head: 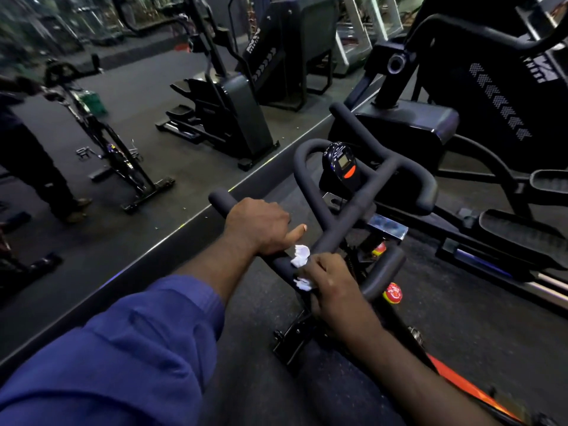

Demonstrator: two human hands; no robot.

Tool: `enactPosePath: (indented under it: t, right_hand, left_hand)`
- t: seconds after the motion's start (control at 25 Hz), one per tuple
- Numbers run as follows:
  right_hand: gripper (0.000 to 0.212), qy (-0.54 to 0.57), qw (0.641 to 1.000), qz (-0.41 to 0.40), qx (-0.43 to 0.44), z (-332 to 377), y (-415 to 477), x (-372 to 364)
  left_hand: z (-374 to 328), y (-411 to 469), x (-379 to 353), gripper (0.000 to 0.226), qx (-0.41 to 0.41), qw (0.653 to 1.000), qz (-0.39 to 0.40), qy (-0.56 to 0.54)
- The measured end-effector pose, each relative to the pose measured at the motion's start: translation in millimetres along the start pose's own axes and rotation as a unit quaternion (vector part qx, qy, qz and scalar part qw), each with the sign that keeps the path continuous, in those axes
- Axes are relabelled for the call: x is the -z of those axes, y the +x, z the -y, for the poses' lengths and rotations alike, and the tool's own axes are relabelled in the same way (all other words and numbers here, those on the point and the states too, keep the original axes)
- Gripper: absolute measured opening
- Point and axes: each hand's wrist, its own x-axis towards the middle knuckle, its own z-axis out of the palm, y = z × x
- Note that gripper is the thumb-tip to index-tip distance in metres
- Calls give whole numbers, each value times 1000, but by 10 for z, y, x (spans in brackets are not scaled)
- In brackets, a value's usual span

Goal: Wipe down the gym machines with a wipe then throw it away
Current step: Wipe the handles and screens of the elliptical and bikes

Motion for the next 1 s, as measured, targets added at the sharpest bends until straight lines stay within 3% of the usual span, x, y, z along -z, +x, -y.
enactPosePath:
  t: [0.16,0.24,0.32,0.4,0.44,0.64,0.8,0.88,1.0]
  right_hand:
    - [33,22,978,151,140,-93,-20,270]
    - [36,86,970,207,93,-273,43,504]
    - [45,130,983,129,-18,-461,161,571]
    - [37,68,994,25,-78,-449,222,438]
    - [32,35,996,9,-83,-382,188,318]
    - [43,7,999,44,-26,-101,-191,203]
    - [48,24,1000,14,9,83,73,110]
    - [36,5,998,52,38,169,14,-57]
    - [41,-33,987,125,92,43,-394,103]
  left_hand:
    - [1,30,5,82,5,999,40,13]
    - [9,53,2,85,7,999,51,17]
    - [3,46,-3,84,6,998,52,17]
    - [2,34,-14,84,9,999,52,14]
    - [4,39,-20,84,9,999,52,13]
    - [18,22,-21,83,5,999,35,8]
    - [37,-34,-29,76,11,1000,20,1]
    - [14,-21,-24,73,13,1000,15,-6]
    - [42,-42,-54,73,-9,999,-13,-35]
